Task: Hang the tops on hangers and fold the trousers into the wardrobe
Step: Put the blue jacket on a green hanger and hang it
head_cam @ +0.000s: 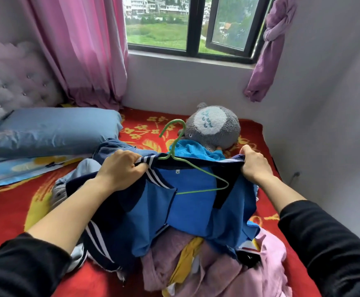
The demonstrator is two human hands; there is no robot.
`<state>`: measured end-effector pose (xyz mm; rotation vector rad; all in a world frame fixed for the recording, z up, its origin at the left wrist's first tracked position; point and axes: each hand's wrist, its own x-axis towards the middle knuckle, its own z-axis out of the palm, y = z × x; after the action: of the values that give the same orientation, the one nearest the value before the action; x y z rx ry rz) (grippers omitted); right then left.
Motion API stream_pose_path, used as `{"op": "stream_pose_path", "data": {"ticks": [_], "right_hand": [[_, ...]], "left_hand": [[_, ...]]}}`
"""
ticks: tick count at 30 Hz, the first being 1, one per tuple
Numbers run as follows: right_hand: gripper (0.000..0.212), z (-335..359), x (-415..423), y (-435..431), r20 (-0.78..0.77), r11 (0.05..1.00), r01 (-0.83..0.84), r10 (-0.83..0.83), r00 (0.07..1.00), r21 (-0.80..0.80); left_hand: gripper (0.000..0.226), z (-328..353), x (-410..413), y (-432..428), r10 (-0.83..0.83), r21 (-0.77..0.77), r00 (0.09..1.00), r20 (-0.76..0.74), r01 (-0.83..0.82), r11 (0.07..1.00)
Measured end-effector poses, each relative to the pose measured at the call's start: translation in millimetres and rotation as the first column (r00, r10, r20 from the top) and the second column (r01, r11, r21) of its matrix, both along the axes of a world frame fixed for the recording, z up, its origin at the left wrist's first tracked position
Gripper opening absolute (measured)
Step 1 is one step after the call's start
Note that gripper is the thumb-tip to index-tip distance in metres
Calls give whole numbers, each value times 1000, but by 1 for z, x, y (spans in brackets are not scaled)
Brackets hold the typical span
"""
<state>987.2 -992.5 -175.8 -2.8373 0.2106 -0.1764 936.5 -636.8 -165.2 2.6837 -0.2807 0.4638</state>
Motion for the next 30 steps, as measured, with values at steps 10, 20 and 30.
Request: {"op": "stream_pose_path", "data": {"ticks": [10, 20, 30], "right_hand": [[18, 23, -25, 30, -46, 996, 80, -83, 996, -47], [41, 44, -57, 67, 206, 820, -353, 289, 935, 450], [25, 138, -49, 115, 624, 795, -565, 329, 709, 223]], "left_hand": [[44, -15, -2, -27, 119, -119, 991, -66, -126, 985], [37, 6, -20, -21, -78, -548, 989, -125, -4, 836], [12, 130, -78, 14, 85, -570, 984, 157, 20, 821]]}}
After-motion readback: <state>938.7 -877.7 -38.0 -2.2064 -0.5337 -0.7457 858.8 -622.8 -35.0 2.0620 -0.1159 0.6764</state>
